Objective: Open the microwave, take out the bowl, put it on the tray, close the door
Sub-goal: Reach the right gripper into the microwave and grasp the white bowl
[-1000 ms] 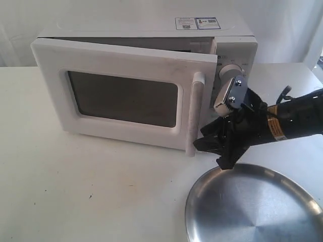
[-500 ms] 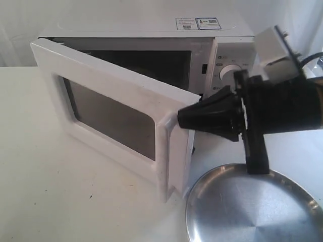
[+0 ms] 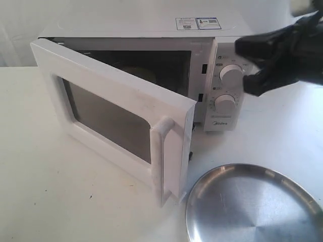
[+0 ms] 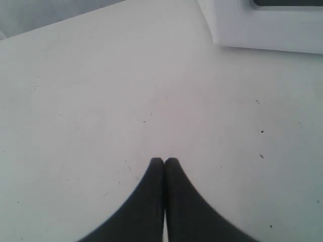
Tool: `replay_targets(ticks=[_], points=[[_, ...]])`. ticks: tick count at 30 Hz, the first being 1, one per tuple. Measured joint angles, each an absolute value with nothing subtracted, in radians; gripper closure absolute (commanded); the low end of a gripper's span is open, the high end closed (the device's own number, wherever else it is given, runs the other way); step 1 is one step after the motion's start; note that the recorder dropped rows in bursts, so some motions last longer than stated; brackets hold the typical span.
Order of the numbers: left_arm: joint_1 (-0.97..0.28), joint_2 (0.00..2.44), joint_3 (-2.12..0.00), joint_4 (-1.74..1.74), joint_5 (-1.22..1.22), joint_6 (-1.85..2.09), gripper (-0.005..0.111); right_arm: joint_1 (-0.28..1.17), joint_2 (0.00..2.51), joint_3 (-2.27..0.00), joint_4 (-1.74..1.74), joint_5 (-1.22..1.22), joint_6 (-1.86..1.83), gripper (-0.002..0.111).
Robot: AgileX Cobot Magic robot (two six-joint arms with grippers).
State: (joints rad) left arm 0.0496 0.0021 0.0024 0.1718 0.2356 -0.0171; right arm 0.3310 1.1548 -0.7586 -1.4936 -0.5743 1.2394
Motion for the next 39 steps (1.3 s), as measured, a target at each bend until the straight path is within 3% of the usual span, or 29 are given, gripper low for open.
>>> replay_targets(ticks=[3, 7, 9, 11, 12, 14, 15, 20, 29, 31, 34, 35, 39], points=[[0.050, 0.002, 0.002, 0.172, 0.236, -0.017, 0.107, 0.364, 1.392, -0.759, -1.497, -1.015, 1.237, 0.108], [0.050, 0.002, 0.002, 0.172, 0.236, -0.017, 0.107, 0.450, 1.470, -0.759, -1.492, -1.195, 1.100, 0.107], [0.050, 0.002, 0.002, 0.172, 0.236, -0.017, 0.107, 0.463, 1.470, -0.759, -1.391, -1.111, 1.017, 0.096], [0.050, 0.002, 0.002, 0.172, 0.236, -0.017, 0.107, 0.491, 1.483, -0.759, -1.253, -0.900, 0.910, 0.076], [0.050, 0.002, 0.002, 0.172, 0.236, -0.017, 0.107, 0.504, 1.496, -0.759, -1.202, -0.835, 0.851, 0.058], [0.050, 0.002, 0.002, 0.172, 0.236, -0.017, 0.107, 0.544, 1.564, -0.759, -1.058, -0.772, 0.628, 0.043], [0.050, 0.002, 0.002, 0.172, 0.236, -0.017, 0.107, 0.581, 1.630, -0.770, -0.969, -0.787, 0.448, 0.042], [0.050, 0.002, 0.002, 0.173, 0.236, -0.019, 0.107, 0.680, 1.936, -1.010, -0.693, -0.686, 0.057, 0.043], [0.050, 0.002, 0.002, 0.173, 0.236, -0.019, 0.107, 0.695, 2.178, -1.395, -0.655, -0.393, 0.011, 0.047], [0.050, 0.002, 0.002, 0.173, 0.236, -0.019, 0.107, 0.702, 2.207, -1.438, -0.653, -0.350, 0.009, 0.061], [0.050, 0.002, 0.002, 0.173, 0.236, -0.019, 0.107, 0.724, 2.239, -1.496, -0.681, -0.295, 0.000, 0.100], [0.050, 0.002, 0.002, 0.173, 0.236, -0.019, 0.107, 0.732, 2.247, -1.506, -0.723, -0.281, -0.006, 0.108], [0.050, 0.002, 0.002, 0.173, 0.236, -0.019, 0.107, 0.777, 2.244, -1.513, -0.861, -0.260, -0.016, 0.108]])
